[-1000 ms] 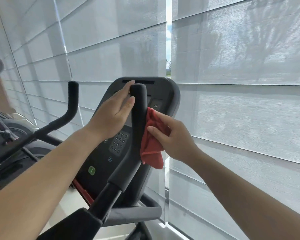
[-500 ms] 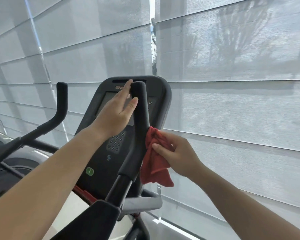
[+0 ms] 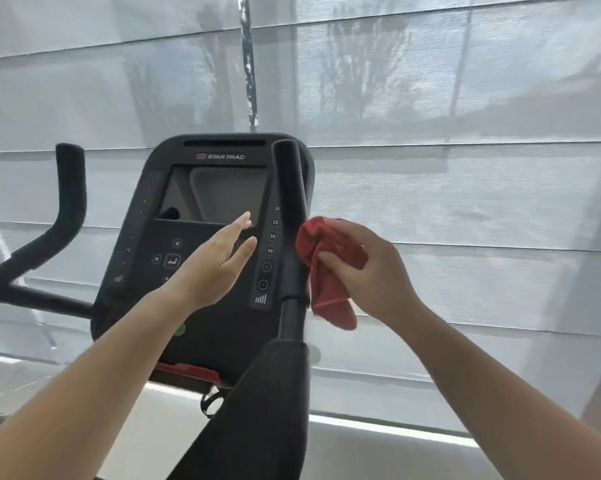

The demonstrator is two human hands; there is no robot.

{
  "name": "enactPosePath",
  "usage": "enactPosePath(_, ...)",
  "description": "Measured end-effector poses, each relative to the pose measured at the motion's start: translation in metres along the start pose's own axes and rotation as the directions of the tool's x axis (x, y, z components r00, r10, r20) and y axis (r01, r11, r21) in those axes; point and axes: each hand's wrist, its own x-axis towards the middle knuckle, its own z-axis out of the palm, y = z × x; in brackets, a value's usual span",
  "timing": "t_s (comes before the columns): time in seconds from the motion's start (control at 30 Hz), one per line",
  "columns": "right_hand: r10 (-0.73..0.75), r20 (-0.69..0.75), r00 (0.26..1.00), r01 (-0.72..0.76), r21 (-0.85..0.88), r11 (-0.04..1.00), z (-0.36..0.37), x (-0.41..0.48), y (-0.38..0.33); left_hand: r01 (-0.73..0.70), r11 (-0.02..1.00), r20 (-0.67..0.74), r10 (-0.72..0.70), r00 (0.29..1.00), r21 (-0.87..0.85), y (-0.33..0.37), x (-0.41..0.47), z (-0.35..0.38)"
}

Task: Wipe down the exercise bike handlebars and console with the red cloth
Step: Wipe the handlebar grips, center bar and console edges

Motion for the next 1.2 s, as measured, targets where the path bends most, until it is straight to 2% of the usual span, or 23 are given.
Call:
enactPosePath(0.03,-0.056,-0.005,0.998,0.056,-0.072,0.996,0.004,-0.001,-0.007,-0.002,0.999,0.009,0.002,1.000,-0.043,-0.004,-0.005,0.003)
enactPosePath(0.1,-0.094,0.155,0.983,0.129,-0.232,0.964,0.014,-0.006,-0.015,-0.005,0.994,0.029,0.008,1.000,-0.111,-0.014,-0.015,0.010)
enactPosePath(0.17,-0.012,0.342,0.939,0.145,-0.364,0.920,0.020,-0.014,-0.019,0.001,0.989,0.052,0.006,0.999,-0.148,-0.020,-0.022,0.013)
enactPosePath(0.2,0.015,0.364,0.931,0.130,-0.372,0.919,0.018,-0.016,-0.021,-0.001,0.985,0.048,0.010,0.999,-0.173,-0.021,-0.025,0.013)
enactPosePath(0.33,0.064,0.221,0.973,-0.014,-0.222,0.975,0.007,-0.016,-0.038,-0.083,0.948,-0.047,0.072,0.996,-0.307,-0.006,-0.031,0.003)
enactPosePath(0.5,0.090,0.039,0.995,-0.086,-0.078,0.993,0.011,-0.010,-0.055,-0.200,0.867,-0.007,0.222,0.975,-0.457,0.023,-0.032,-0.006)
enactPosePath(0.7,0.189,0.092,0.978,-0.189,-0.014,0.982,0.008,-0.011,-0.062,-0.344,0.873,0.067,0.389,0.919,-0.347,0.034,-0.036,0.003)
enactPosePath(0.83,0.210,0.164,0.964,-0.220,0.044,0.975,0.000,-0.011,-0.063,-0.383,0.872,-0.042,0.389,0.920,-0.305,0.030,-0.036,0.020)
enactPosePath(0.93,0.243,0.215,0.946,-0.247,-0.008,0.969,-0.014,0.003,-0.067,-0.386,0.885,-0.141,0.361,0.922,-0.261,0.030,-0.030,0.022)
enactPosePath(1.07,0.284,0.229,0.931,-0.246,-0.180,0.952,-0.026,0.039,-0.072,-0.317,0.908,-0.165,0.280,0.946,-0.274,0.026,-0.014,0.002)
enactPosePath(1.13,0.236,0.216,0.948,-0.173,-0.275,0.946,-0.025,0.057,-0.072,-0.268,0.906,-0.191,0.215,0.958,-0.327,0.021,-0.005,-0.011)
enactPosePath(1.2,0.125,0.205,0.971,-0.032,-0.403,0.915,-0.020,0.073,-0.069,-0.218,0.902,-0.208,0.148,0.967,-0.374,0.015,0.006,-0.025)
